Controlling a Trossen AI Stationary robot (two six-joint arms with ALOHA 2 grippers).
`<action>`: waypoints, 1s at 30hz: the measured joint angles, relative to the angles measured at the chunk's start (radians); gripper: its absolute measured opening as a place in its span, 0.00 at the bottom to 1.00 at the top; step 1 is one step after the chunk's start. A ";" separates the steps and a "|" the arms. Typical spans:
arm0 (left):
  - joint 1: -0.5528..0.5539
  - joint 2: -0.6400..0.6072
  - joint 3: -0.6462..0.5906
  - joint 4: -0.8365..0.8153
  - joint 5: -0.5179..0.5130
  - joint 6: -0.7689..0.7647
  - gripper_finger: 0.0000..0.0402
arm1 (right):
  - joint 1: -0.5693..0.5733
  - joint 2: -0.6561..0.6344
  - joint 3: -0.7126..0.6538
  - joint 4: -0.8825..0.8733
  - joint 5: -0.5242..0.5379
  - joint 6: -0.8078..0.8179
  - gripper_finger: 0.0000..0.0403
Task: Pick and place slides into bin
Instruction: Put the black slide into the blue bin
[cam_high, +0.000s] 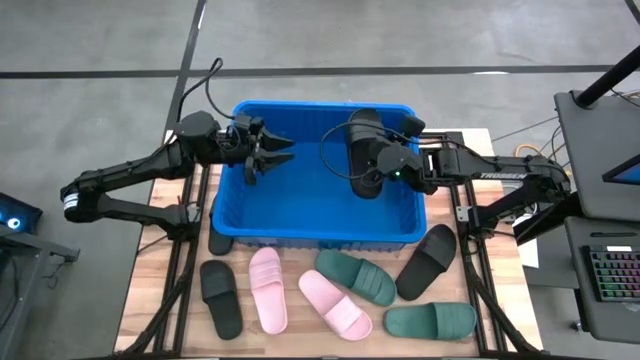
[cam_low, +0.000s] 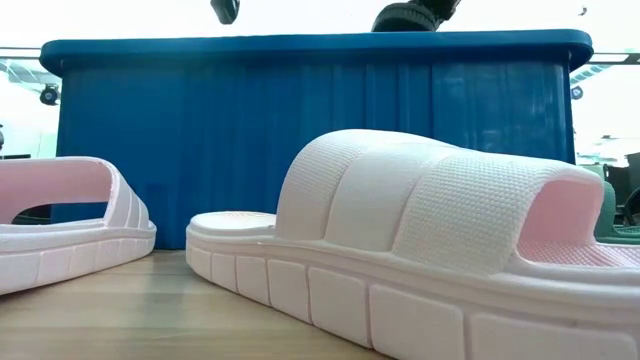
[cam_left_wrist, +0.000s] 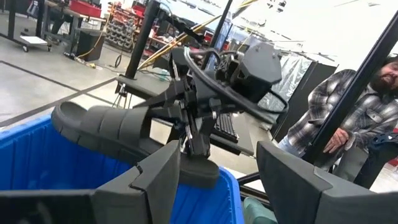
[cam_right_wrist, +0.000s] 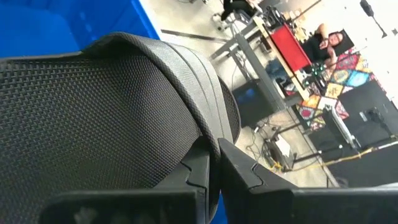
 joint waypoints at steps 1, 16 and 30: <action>0.000 0.000 -0.005 0.000 0.000 0.000 0.49 | -0.003 0.000 -0.001 -0.005 0.000 0.005 0.03; 0.000 0.000 -0.027 0.004 0.000 -0.003 0.49 | -0.046 0.000 -0.107 -0.012 -0.007 -0.003 0.03; 0.000 -0.001 -0.026 0.009 0.000 -0.001 0.49 | -0.112 0.000 -0.207 0.001 -0.063 -0.034 0.03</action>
